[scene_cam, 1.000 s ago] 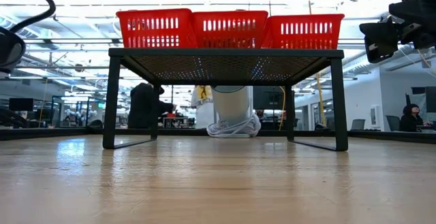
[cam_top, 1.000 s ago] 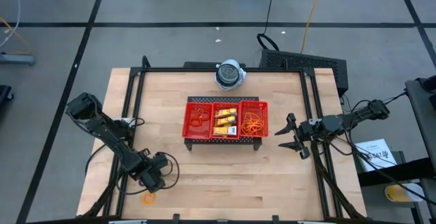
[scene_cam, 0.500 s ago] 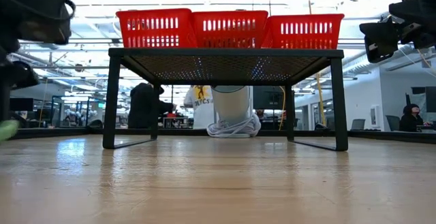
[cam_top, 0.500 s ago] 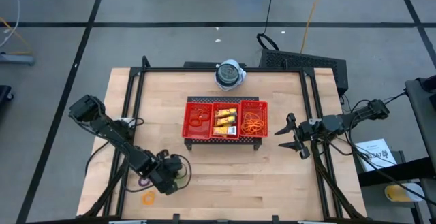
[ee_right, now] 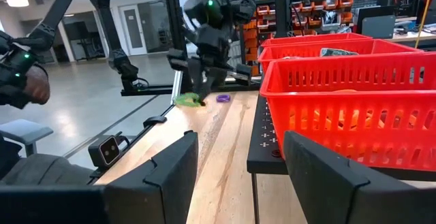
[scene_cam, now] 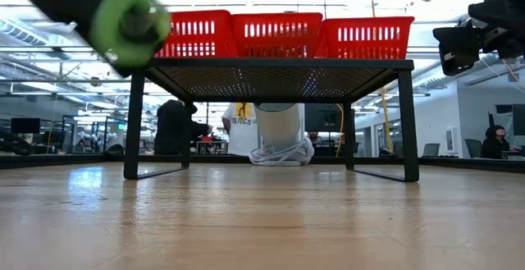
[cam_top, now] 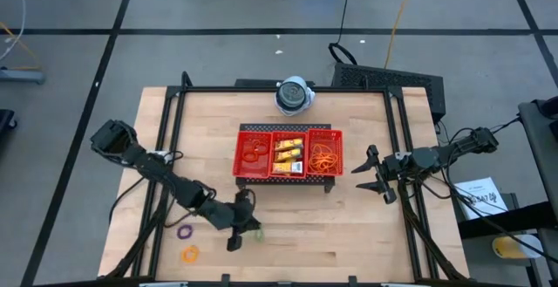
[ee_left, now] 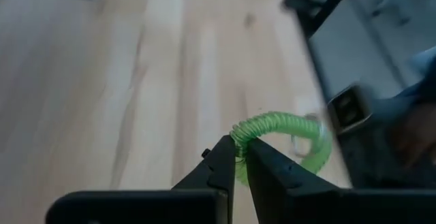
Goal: Pick & Place Office Desk Supplies
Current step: Put the green spring keychain into the left red bin
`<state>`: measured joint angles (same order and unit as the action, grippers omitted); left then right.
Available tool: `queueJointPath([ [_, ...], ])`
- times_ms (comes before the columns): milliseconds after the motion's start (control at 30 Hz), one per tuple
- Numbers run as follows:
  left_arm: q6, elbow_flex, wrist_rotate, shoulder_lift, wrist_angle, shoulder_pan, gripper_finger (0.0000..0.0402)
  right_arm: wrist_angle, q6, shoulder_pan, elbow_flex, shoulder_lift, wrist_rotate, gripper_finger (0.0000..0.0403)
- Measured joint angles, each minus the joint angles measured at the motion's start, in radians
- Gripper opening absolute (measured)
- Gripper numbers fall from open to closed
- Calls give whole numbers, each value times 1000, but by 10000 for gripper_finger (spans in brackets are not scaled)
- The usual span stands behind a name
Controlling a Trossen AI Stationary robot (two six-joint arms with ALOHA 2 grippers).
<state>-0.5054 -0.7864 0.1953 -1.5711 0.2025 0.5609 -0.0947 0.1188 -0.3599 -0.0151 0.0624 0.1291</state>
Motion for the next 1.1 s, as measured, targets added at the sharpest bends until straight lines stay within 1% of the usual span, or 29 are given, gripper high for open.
queueJointPath([
  [167, 76, 0, -98, 0, 175, -37, 32, 0, 0, 0, 0, 0, 0, 206],
  [433, 79, -1, -223, 3, 416, -69, 40, 0, 0, 0, 0, 0, 0, 206],
  [567, 87, -1, -225, 57, 425, -70, 41, 0, 0, 0, 0, 0, 0, 206],
  [700, 171, -1, -219, 145, 393, -67, 41, 0, 0, 0, 0, 0, 0, 206],
  [800, 258, -1, -175, 225, 359, -54, 42, 0, 0, 0, 0, 0, 0, 206],
  [867, 335, -2, -124, 272, 326, -46, 42, -1, 0, 0, 0, 0, 0, 206],
  [1000, 484, -2, 31, 357, 264, -37, 42, -1, 0, 0, 0, 0, 0, 206],
  [1100, 565, -2, 158, 399, 241, -36, 42, -1, 0, 0, 0, 0, 0, 206],
])
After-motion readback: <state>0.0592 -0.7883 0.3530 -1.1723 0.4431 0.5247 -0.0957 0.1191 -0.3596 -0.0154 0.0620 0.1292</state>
